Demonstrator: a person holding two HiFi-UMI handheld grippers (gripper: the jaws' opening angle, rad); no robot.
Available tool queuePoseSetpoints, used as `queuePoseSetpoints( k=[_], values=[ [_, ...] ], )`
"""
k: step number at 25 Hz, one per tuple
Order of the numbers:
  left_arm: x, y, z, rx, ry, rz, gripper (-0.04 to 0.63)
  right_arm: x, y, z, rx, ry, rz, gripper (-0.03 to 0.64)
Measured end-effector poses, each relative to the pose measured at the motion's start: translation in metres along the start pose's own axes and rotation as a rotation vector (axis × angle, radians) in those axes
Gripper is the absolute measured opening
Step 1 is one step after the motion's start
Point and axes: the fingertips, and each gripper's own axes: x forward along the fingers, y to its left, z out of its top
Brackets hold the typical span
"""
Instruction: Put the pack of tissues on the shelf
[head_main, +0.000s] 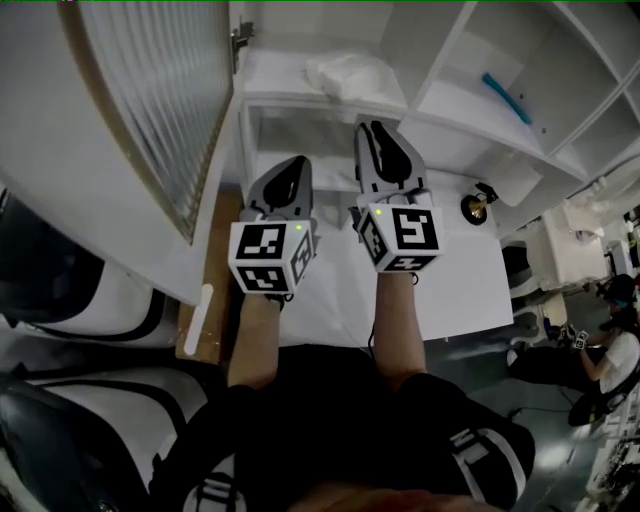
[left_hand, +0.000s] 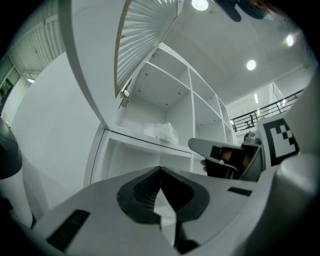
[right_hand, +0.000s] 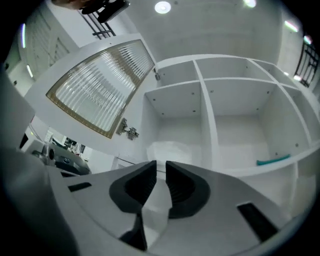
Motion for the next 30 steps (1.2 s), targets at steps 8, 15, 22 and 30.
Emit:
queuePoseSetpoints(
  k=[8, 15, 22, 30],
  values=[
    [0.001, -0.011, -0.006, 0.019, 0.010, -0.003, 0.011, -0.022, 0.001, -0.031, 0.124, 0.062, 0.015, 0.018],
    [0.000, -0.014, -0.008, 0.010, 0.009, -0.010, 0.011, -0.026, 0.005, -0.040, 0.143, 0.087, 0.035, 0.018],
    [0.002, -0.014, -0.010, 0.009, 0.015, -0.016, 0.011, -0.025, 0.005, -0.048, 0.175, 0.099, 0.052, 0.018],
    [0.006, -0.016, -0.010, 0.010, 0.013, -0.026, 0.011, -0.025, 0.002, -0.048, 0.133, 0.102, 0.045, 0.018]
  ],
)
